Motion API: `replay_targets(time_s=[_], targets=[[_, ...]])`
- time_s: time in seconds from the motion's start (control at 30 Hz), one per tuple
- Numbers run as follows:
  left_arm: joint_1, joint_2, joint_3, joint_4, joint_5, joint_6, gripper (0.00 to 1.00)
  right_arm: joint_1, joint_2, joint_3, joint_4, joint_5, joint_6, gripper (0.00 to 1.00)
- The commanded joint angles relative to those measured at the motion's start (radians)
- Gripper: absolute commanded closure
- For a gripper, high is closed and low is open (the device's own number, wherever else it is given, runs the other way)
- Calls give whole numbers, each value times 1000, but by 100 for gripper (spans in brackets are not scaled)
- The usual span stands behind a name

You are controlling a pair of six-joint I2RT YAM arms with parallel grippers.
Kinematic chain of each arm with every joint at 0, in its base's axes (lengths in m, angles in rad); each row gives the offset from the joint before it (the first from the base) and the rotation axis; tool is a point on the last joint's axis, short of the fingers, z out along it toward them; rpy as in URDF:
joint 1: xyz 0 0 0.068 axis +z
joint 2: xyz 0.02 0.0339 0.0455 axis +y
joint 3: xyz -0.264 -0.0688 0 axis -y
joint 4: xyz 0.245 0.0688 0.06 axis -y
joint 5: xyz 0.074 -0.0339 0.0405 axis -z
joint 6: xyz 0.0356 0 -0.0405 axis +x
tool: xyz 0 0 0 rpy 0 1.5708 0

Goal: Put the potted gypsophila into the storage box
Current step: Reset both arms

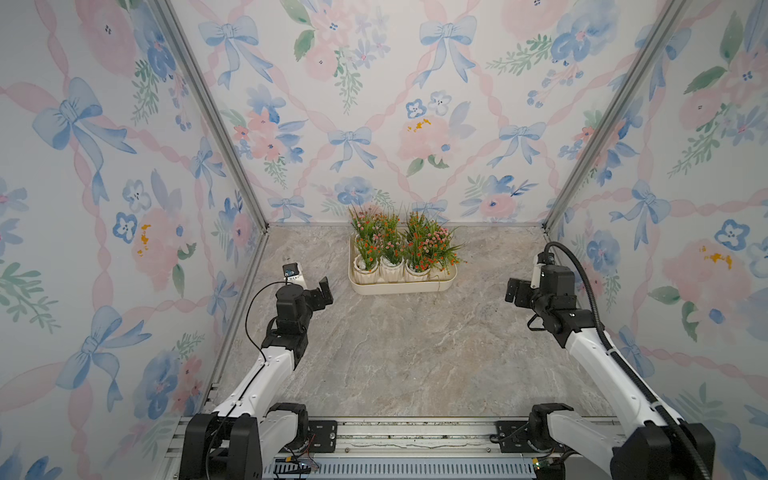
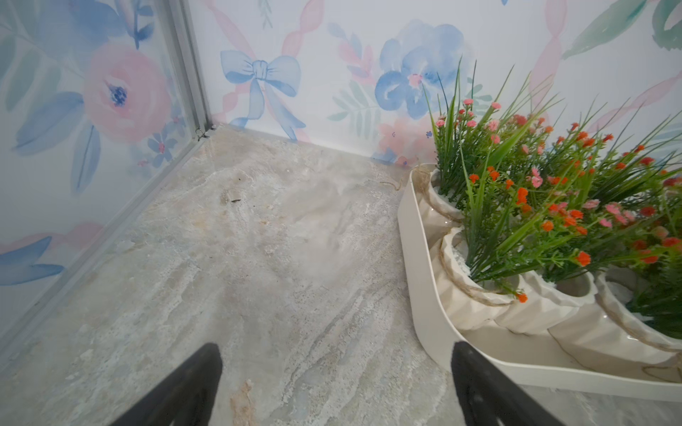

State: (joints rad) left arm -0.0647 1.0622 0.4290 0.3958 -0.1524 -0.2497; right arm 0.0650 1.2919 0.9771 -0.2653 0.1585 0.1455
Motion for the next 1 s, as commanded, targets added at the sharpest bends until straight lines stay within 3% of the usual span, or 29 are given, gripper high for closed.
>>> replay_targets(time_s=[0.0,0.17,0.3,0.53,0.97], targets=[[5,15,-86,242,-99,72,2,-8,78,51,65,-151,-81,3],[5,66,-92,283,-77,28,2,9,127,31,163,-170,-149,3],[5,136,-84,298,-123,50,2,-1,211,21,274,-182,-163,3],[5,204,-179,494,-184,104,2,-25,302,-98,516,-175,-169,3],[11,253,-211,604,-160,164,2,-88,99,-306,559,-111,-191,3]])
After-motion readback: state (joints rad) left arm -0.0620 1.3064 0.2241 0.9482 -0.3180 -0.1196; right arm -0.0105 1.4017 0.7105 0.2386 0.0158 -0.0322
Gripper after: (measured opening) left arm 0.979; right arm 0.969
